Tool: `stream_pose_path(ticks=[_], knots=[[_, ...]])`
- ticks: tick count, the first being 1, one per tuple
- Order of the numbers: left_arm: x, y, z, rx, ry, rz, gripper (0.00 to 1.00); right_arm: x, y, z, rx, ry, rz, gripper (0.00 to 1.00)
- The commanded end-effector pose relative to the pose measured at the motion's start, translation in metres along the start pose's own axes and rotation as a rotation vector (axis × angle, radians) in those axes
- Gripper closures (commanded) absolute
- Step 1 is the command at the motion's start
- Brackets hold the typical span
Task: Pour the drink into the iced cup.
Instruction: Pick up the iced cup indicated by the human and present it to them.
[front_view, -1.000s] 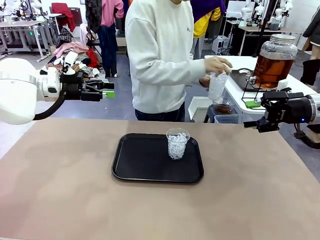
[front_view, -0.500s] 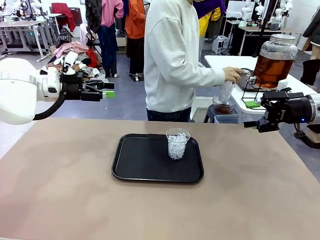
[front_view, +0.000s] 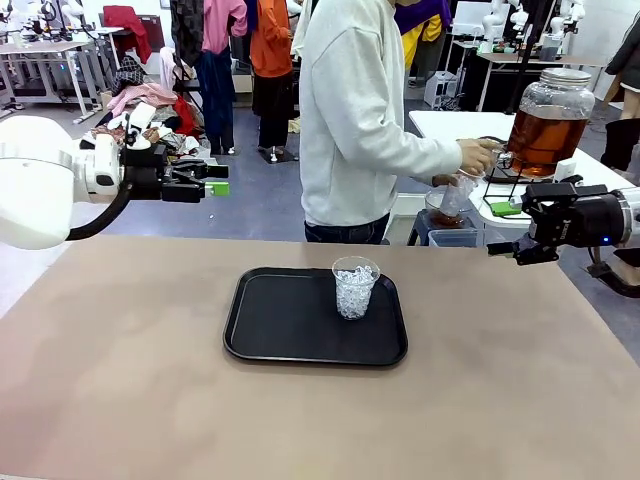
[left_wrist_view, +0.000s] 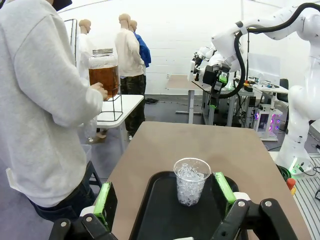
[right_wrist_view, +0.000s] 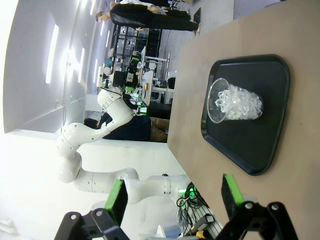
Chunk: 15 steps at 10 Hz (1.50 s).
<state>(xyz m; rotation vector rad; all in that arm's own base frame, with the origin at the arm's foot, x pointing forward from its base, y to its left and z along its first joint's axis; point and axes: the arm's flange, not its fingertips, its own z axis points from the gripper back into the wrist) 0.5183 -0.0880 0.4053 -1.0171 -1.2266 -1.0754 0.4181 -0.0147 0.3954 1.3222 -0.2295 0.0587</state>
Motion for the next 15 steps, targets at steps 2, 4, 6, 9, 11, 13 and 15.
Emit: stream_pose_path(ticks=[2,4,6,9,11,13,15], knots=[[0.0013,0.0006,-0.0009,0.012,-0.008,0.000,0.00,-0.0008,0.0015,0.0008,-0.002,-0.006,0.001,0.00],[0.0013,0.0006,-0.0009,0.012,-0.008,0.000,0.00,-0.0008,0.0015,0.0008,-0.002,-0.006,0.001,0.00],[0.0013,0.0006,-0.0009,0.012,-0.008,0.000,0.00,-0.0008,0.0015,0.0008,-0.002,-0.006,0.001,0.00],[0.0013,0.0006,-0.0009,0.012,-0.008,0.000,0.00,-0.0008,0.0015,0.0008,-0.002,-0.006,0.001,0.00],[0.0013,0.0006,-0.0009,0.012,-0.008,0.000,0.00,-0.0008,0.0015,0.0008,-0.002,-0.006,0.001,0.00],[0.0013,0.0006,-0.0009,0.012,-0.008,0.000,0.00,-0.0008,0.0015,0.0008,-0.002,-0.006,0.001,0.00],[0.0013,0.0006,-0.0009,0.012,-0.008,0.000,0.00,-0.0008,0.0015,0.0008,-0.002,-0.006,0.001,0.00]])
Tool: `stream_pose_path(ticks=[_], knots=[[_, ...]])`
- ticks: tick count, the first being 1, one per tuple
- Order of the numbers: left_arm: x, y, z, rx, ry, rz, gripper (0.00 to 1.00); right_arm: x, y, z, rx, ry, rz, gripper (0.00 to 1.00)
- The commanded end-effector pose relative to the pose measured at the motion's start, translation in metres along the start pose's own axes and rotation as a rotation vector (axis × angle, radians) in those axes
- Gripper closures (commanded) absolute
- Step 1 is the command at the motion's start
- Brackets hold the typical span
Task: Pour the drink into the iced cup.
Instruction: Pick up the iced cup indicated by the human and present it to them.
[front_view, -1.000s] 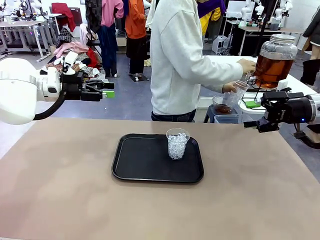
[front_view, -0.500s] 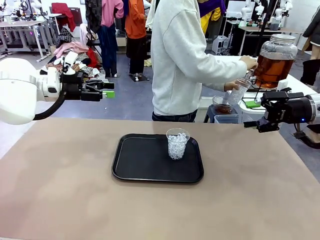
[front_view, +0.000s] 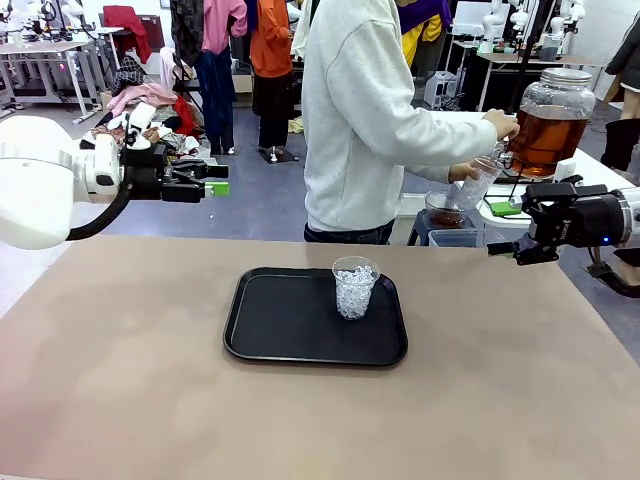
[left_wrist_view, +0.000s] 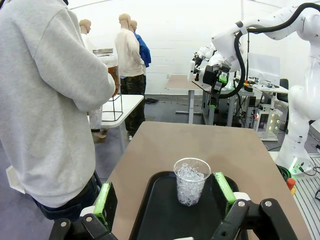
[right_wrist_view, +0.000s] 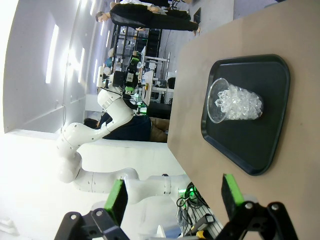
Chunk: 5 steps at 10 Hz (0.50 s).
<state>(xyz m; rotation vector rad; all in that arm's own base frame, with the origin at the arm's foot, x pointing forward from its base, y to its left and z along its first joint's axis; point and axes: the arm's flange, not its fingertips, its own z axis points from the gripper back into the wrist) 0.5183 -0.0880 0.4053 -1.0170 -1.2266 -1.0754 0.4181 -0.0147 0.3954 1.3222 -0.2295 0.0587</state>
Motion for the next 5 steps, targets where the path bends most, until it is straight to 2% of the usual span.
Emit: stream_pose_path(ticks=[1,5], knots=[[0.0012,0.0006,-0.0009,0.012,-0.008,0.000,0.00,-0.0008,0.0015,0.0008,-0.002,-0.006,0.001,0.00],[0.0012,0.0006,-0.0009,0.012,-0.008,0.000,0.00,-0.0008,0.0015,0.0008,-0.002,-0.006,0.001,0.00]])
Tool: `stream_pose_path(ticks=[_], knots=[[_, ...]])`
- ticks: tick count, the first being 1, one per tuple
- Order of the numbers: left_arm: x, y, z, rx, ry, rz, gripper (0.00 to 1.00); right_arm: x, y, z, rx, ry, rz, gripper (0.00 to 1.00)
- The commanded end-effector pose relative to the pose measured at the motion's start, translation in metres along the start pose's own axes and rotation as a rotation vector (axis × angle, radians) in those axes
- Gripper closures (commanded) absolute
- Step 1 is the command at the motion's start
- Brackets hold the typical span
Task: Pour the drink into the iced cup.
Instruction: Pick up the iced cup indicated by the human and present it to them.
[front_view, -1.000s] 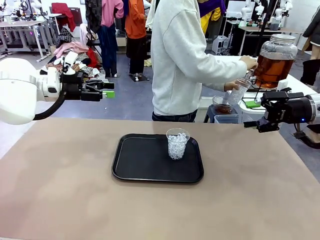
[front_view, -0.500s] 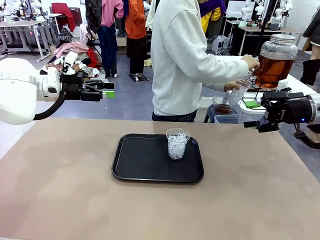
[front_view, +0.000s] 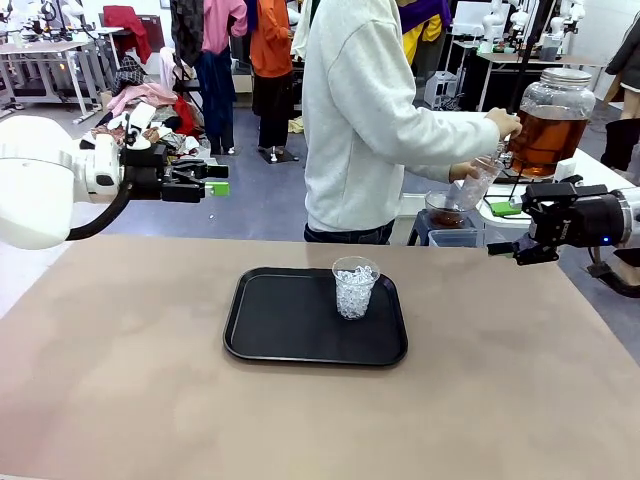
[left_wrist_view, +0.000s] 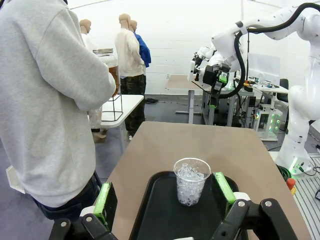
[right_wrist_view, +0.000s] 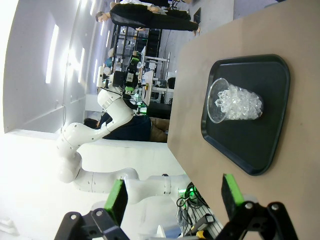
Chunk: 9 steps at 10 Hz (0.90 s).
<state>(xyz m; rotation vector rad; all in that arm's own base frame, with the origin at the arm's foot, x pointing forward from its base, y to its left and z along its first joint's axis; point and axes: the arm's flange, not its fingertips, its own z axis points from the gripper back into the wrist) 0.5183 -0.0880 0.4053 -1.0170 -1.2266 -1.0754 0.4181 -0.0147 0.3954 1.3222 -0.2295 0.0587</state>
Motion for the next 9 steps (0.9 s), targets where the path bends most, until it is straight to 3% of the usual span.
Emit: stream_pose_path(ticks=[1,9], knots=[[0.0012,0.0006,-0.0009,0.012,-0.008,0.000,0.00,-0.0008,0.0015,0.0008,-0.002,-0.006,0.001,0.00],[0.0012,0.0006,-0.0009,0.012,-0.008,0.000,0.00,-0.0008,0.0015,0.0008,-0.002,-0.006,0.001,0.00]])
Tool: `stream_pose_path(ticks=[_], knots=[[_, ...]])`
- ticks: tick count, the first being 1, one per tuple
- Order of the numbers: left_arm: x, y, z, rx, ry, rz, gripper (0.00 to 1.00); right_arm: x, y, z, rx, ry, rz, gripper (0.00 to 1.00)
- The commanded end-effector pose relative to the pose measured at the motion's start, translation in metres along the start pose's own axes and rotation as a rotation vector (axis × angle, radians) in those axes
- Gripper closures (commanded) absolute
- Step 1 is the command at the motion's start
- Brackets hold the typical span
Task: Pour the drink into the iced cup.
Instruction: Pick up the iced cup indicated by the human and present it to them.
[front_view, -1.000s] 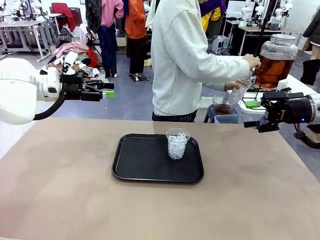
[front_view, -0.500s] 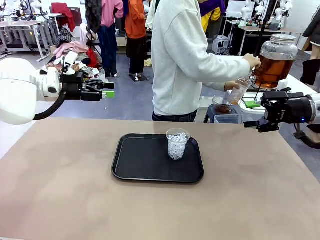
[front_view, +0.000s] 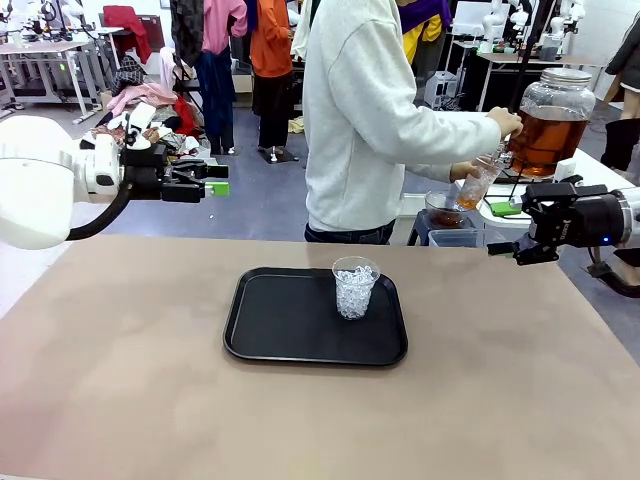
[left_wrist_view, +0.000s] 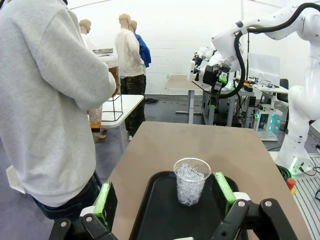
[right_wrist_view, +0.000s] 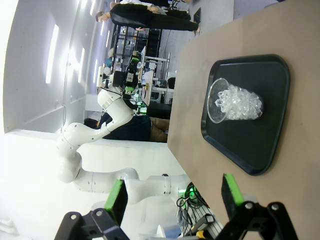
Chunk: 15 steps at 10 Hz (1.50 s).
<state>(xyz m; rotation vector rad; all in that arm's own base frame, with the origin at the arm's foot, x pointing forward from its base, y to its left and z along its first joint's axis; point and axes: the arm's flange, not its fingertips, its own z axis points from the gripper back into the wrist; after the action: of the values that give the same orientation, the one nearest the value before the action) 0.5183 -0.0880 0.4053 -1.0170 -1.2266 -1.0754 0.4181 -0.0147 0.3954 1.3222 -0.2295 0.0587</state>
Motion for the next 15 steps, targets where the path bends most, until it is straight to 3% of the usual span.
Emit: stream_pose_path(ticks=[1,15], knots=[[0.0013,0.0006,-0.0009,0.012,-0.008,0.000,0.00,-0.0008,0.0015,0.0008,-0.002,-0.006,0.001,0.00],[0.0013,0.0006,-0.0009,0.012,-0.008,0.000,0.00,-0.0008,0.0015,0.0008,-0.002,-0.006,0.001,0.00]])
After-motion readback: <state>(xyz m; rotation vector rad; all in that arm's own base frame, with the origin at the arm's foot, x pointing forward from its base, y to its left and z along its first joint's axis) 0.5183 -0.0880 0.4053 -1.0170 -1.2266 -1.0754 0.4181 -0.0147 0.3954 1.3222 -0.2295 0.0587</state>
